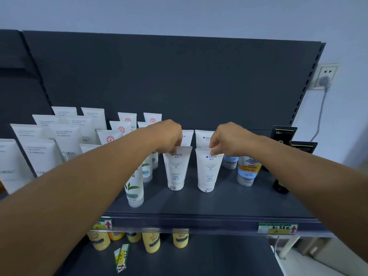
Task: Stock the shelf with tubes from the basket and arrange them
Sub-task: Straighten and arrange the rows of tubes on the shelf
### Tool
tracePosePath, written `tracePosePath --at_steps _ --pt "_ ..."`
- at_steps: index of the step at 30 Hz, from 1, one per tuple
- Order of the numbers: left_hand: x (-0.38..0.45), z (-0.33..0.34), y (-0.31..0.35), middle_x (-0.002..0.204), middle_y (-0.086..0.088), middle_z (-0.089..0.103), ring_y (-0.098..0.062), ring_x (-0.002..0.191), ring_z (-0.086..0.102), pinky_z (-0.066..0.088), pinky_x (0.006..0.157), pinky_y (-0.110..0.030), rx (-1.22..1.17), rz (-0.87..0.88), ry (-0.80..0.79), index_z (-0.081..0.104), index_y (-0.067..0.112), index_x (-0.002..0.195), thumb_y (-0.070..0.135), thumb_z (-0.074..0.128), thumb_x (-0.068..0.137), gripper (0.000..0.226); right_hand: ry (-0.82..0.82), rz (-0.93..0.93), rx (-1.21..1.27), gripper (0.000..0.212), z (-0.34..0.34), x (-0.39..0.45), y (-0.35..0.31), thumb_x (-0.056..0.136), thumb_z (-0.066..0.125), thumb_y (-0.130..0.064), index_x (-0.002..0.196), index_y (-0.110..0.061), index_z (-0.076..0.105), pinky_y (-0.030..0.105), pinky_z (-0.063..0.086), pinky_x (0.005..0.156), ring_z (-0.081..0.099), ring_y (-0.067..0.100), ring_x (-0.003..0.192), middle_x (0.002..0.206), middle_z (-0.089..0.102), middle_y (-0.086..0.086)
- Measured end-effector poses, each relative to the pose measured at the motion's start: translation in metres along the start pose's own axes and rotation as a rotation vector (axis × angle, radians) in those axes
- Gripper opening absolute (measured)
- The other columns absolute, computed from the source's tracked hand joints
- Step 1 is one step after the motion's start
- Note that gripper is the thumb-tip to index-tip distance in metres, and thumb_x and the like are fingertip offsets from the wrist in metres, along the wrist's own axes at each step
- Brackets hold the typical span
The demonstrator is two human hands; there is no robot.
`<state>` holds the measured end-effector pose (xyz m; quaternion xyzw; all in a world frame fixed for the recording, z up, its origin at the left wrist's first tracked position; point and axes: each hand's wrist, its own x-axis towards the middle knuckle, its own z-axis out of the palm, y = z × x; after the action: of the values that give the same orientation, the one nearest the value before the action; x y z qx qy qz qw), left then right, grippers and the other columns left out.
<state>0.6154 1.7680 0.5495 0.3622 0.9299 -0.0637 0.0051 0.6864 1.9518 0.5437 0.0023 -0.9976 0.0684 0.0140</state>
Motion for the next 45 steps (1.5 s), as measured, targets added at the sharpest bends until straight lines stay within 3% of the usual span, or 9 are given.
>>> tracePosePath --at_steps 8,15,17,21,31,35,37,40,45 --pt "-0.002 0.001 -0.002 0.103 -0.003 0.068 -0.023 0.093 0.063 0.049 0.074 -0.029 -0.012 0.009 0.006 0.071 0.016 0.107 0.024 0.068 0.086 0.023 0.009 0.030 -0.020 0.012 -0.002 -0.007 -0.004 0.083 0.071 -0.025 0.090 -0.015 0.074 0.020 0.033 0.050 0.056 0.015 0.078 0.070 0.059 -0.009" --pt "-0.003 -0.001 0.002 0.111 -0.001 0.067 -0.023 0.098 0.063 0.053 0.084 -0.033 -0.032 -0.012 0.012 0.067 0.017 0.115 0.026 0.070 0.084 0.033 -0.018 0.065 -0.038 0.029 -0.004 -0.010 -0.005 0.083 0.069 -0.030 0.079 -0.001 0.066 0.032 0.045 0.061 0.061 0.028 0.074 0.080 0.066 0.013" --pt "-0.006 -0.008 0.005 0.117 0.000 0.065 -0.022 0.105 0.061 0.051 0.090 -0.035 -0.086 -0.013 0.039 0.062 0.018 0.124 0.031 0.071 0.083 0.043 0.021 0.070 0.000 0.028 -0.013 -0.016 -0.003 0.087 0.064 -0.031 0.075 -0.006 0.062 0.032 0.046 0.065 0.056 0.024 0.071 0.076 0.062 0.007" --pt "-0.011 -0.029 0.024 0.115 0.001 0.067 -0.021 0.104 0.061 0.051 0.092 -0.038 -0.176 0.056 0.142 0.061 0.017 0.125 0.035 0.067 0.086 0.044 0.126 0.107 0.013 0.023 -0.039 -0.036 0.007 0.092 0.060 -0.029 0.106 -0.014 0.071 0.037 0.052 0.089 0.063 0.021 0.099 0.106 0.069 0.000" --pt "0.045 -0.056 0.090 0.119 0.000 0.065 -0.021 0.109 0.060 0.048 0.094 -0.033 -0.199 0.176 0.189 0.060 0.017 0.128 0.024 0.068 0.087 0.043 0.091 0.186 -0.127 0.039 -0.046 -0.057 0.063 0.087 0.064 -0.020 0.125 -0.020 0.062 0.030 0.049 0.088 0.060 0.019 0.107 0.117 0.067 -0.002" --pt "0.091 -0.048 0.105 0.101 -0.009 0.064 -0.031 0.090 0.059 0.048 0.081 -0.034 -0.137 0.143 0.145 0.067 0.019 0.101 0.021 0.070 0.084 0.017 0.040 0.158 -0.180 0.039 -0.037 -0.047 0.087 0.085 0.065 -0.021 0.124 -0.022 0.062 0.027 0.043 0.076 0.060 0.021 0.105 0.114 0.066 -0.002" --pt "0.109 -0.041 0.109 0.086 -0.006 0.052 -0.026 0.075 0.045 0.044 0.072 -0.033 -0.106 0.119 0.130 0.050 0.024 0.084 0.020 0.070 0.083 0.020 0.010 0.130 -0.201 0.036 -0.032 -0.041 0.096 0.086 0.064 -0.021 0.122 -0.021 0.062 0.030 0.047 0.076 0.060 0.023 0.102 0.111 0.066 0.000" --pt "0.127 -0.030 0.112 0.083 -0.001 0.046 -0.022 0.073 0.038 0.037 0.067 -0.031 -0.088 0.092 0.102 0.044 0.023 0.080 0.016 0.069 0.082 0.026 0.001 0.106 -0.207 0.030 -0.026 -0.034 0.106 0.086 0.062 -0.017 0.115 -0.013 0.066 0.037 0.053 0.081 0.063 0.028 0.100 0.108 0.068 0.008" --pt "0.139 -0.023 0.109 0.080 -0.006 0.057 -0.023 0.069 0.045 0.045 0.066 -0.032 -0.105 0.060 0.073 0.062 0.024 0.073 0.013 0.067 0.081 0.014 0.017 0.063 -0.165 0.020 -0.021 -0.028 0.117 0.083 0.058 -0.012 0.097 -0.004 0.070 0.037 0.054 0.073 0.065 0.030 0.093 0.097 0.071 0.015"
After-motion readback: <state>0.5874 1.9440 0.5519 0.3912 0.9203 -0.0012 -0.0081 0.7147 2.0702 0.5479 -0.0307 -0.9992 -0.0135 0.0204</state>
